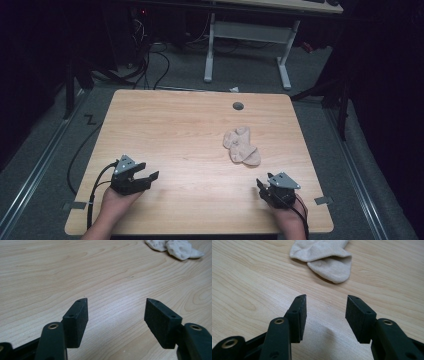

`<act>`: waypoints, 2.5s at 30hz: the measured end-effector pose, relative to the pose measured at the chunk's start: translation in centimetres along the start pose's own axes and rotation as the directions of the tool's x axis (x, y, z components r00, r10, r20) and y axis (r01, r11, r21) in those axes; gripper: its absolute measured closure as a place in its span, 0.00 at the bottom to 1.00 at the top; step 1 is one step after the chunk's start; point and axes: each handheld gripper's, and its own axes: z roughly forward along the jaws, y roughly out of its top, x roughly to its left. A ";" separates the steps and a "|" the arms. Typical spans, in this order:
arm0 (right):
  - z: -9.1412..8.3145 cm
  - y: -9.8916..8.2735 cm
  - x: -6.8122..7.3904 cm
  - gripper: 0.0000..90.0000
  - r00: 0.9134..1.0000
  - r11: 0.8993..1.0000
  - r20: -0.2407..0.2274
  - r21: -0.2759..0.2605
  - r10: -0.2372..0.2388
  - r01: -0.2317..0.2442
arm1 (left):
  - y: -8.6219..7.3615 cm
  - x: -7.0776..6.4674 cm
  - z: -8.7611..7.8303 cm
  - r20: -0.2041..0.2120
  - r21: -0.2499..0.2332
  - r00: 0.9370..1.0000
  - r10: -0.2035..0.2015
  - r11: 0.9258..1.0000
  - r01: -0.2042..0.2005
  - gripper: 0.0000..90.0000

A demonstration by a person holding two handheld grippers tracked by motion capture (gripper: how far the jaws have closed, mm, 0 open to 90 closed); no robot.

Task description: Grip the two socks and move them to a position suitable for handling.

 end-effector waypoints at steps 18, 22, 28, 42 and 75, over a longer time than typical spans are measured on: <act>0.0 0.1 0.2 0.60 1.000 1.000 -0.012 -0.005 0.012 -0.012 | 0.0 0.1 -0.1 -0.028 0.012 0.999 0.015 1.000 -0.014 0.36; -0.1 1.2 -0.1 0.74 0.998 0.999 -0.047 -0.028 0.045 -0.047 | -0.1 0.1 -0.3 -0.037 0.016 0.999 0.023 1.000 -0.022 0.36; 1.7 3.5 -2.1 0.92 0.991 0.992 -0.054 -0.012 0.122 -0.123 | -0.1 0.4 -0.1 -0.034 0.018 0.999 0.022 1.000 -0.021 0.36; 6.8 6.9 -2.6 1.00 0.990 0.989 -0.066 0.090 0.127 -0.120 | -0.1 0.1 -0.4 -0.020 0.023 0.999 0.036 0.999 -0.035 0.38; 5.7 4.2 2.8 1.00 0.979 0.993 -0.196 0.114 0.055 -0.033 | 0.0 -0.4 -0.1 0.003 0.031 0.998 0.063 0.998 -0.063 0.43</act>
